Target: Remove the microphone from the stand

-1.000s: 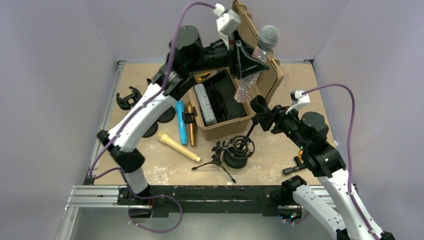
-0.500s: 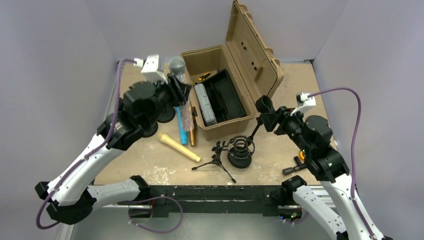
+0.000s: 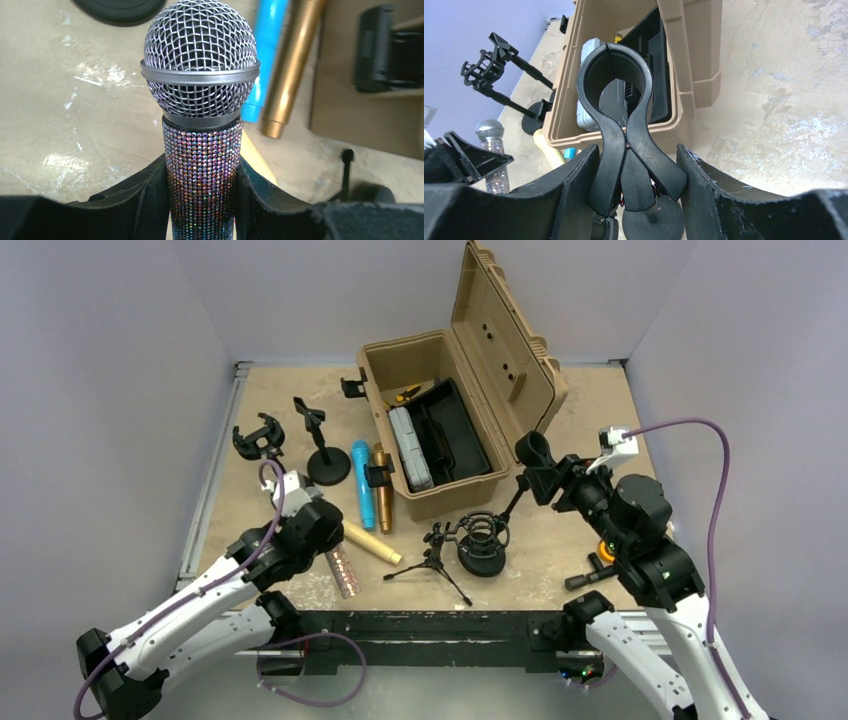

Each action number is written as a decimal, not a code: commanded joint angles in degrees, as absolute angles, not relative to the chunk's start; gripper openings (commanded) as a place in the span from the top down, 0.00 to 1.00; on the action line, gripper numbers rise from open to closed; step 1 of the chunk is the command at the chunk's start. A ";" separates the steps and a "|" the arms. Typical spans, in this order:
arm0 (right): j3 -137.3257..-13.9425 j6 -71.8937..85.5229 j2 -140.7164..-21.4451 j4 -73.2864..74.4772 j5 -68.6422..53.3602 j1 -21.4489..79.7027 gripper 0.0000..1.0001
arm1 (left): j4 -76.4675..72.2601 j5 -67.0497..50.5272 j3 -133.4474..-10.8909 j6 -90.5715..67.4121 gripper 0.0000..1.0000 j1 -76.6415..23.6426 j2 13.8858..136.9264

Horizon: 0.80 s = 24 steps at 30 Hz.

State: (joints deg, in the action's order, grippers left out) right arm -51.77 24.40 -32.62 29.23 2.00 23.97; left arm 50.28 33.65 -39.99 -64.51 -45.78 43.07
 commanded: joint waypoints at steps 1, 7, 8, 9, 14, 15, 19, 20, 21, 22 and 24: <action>-58.16 25.04 -33.57 22.54 2.17 24.08 1.00 | 44.09 41.23 -37.41 -73.70 1.00 -45.54 45.65; -59.41 24.90 -34.74 20.06 4.20 24.04 1.00 | 48.31 44.07 -36.45 -85.82 1.00 -44.63 51.95; -59.47 24.84 -34.87 20.00 4.64 24.07 1.00 | 48.25 43.99 -35.68 -87.23 0.99 -44.07 52.55; -59.39 24.79 -35.11 20.01 5.07 24.04 1.00 | 47.74 43.50 -34.65 -87.94 0.98 -43.18 53.01; -58.42 24.03 -36.77 19.70 3.96 24.05 1.00 | 44.77 39.97 -32.94 -87.90 0.93 -39.29 55.59; -58.25 24.06 -37.01 19.58 3.74 24.07 1.00 | 44.55 39.75 -32.76 -87.89 0.91 -38.83 55.97; -57.92 23.97 -37.89 19.30 3.33 24.08 1.00 | 44.81 38.74 -32.14 -88.58 0.64 -37.74 56.81; -57.92 23.99 -38.16 19.33 3.19 24.03 1.00 | 44.82 38.44 -31.96 -88.71 0.56 -37.69 56.92; -57.85 23.92 -38.30 19.29 3.17 24.08 1.00 | 44.68 38.05 -31.78 -88.74 0.51 -37.64 57.07; -57.79 23.91 -38.39 19.18 3.07 24.02 1.00 | 44.48 37.86 -31.48 -88.71 0.45 -37.58 57.25; -57.40 23.95 -38.52 18.93 2.91 24.08 1.00 | 44.05 37.49 -31.13 -88.69 0.34 -37.39 57.58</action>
